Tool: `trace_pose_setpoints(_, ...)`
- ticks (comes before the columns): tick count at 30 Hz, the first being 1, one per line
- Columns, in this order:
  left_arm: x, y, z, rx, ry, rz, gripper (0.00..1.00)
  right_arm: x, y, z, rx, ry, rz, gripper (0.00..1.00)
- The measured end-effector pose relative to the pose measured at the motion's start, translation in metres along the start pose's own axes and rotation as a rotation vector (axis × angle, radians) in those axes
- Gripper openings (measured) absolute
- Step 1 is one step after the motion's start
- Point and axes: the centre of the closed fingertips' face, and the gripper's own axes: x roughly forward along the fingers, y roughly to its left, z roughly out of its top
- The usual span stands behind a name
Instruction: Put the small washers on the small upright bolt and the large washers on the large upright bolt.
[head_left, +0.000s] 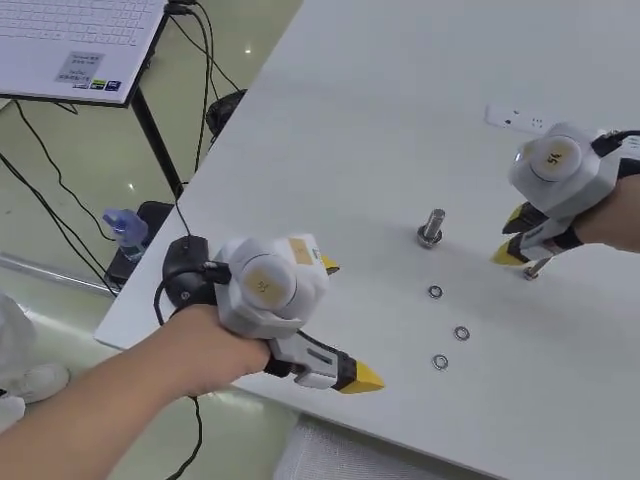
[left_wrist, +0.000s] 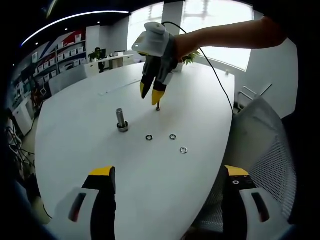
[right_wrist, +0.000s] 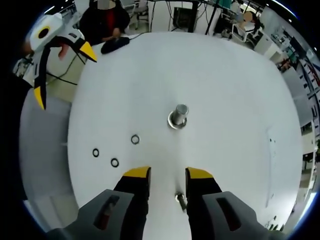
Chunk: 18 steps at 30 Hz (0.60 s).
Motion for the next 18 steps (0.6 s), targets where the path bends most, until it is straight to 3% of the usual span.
trace_pose_setpoints(7, -0.002, 0.0, 0.001, -0.001, -0.007, 0.003, 0.88, 0.001, 0.009, 0.017, -0.04, -0.038, 0.001, 0.28)
trace_pose_setpoints(18, -0.006, -0.001, -0.002, -0.008, -0.012, 0.008, 0.88, 0.014, 0.034, 0.025, -0.078, -0.03, 0.051, 0.28)
